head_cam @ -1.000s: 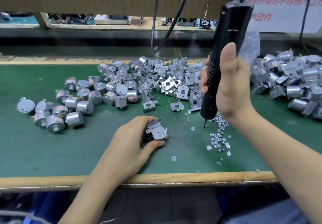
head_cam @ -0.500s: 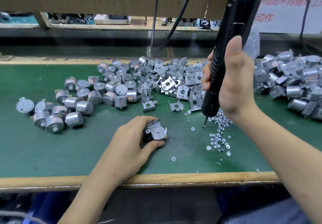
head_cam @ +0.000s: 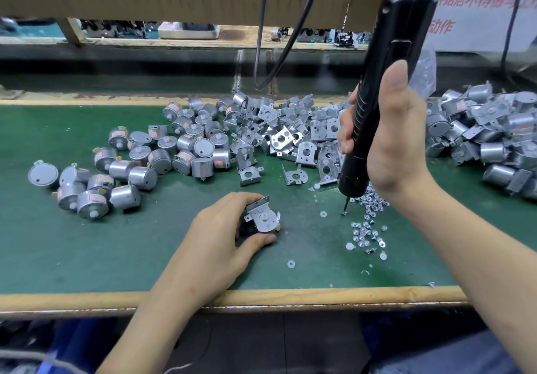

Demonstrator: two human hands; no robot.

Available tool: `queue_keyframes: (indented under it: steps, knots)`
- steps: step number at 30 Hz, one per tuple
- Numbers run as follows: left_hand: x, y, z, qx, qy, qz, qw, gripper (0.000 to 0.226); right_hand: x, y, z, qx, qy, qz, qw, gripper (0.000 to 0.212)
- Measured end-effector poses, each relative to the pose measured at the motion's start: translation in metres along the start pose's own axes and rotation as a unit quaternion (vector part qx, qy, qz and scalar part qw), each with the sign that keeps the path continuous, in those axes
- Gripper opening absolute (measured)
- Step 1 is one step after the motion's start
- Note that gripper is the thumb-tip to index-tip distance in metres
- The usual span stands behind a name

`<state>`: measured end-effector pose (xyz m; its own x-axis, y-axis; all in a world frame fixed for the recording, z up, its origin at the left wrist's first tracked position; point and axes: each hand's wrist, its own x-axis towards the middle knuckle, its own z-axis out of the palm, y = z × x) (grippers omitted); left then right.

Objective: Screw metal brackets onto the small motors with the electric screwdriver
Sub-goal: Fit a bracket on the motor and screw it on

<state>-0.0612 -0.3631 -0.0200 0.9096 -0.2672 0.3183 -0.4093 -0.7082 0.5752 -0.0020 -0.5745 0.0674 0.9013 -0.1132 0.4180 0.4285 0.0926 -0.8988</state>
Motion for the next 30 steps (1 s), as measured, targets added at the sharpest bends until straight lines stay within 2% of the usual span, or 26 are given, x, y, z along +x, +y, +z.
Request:
queue_keyframes:
  steps: [13,30]
  knots:
    - [-0.0005,-0.0001,0.0000,0.000,0.000,-0.007,1.000,0.045,-0.0066,0.0004,0.0053,0.030,0.036,-0.029,0.998,0.084]
    - [0.0004,0.0029,-0.0012,0.001,-0.002,-0.011,1.000,0.044,-0.0081,-0.0065,0.0091,0.017,0.009,-0.023,1.000,0.081]
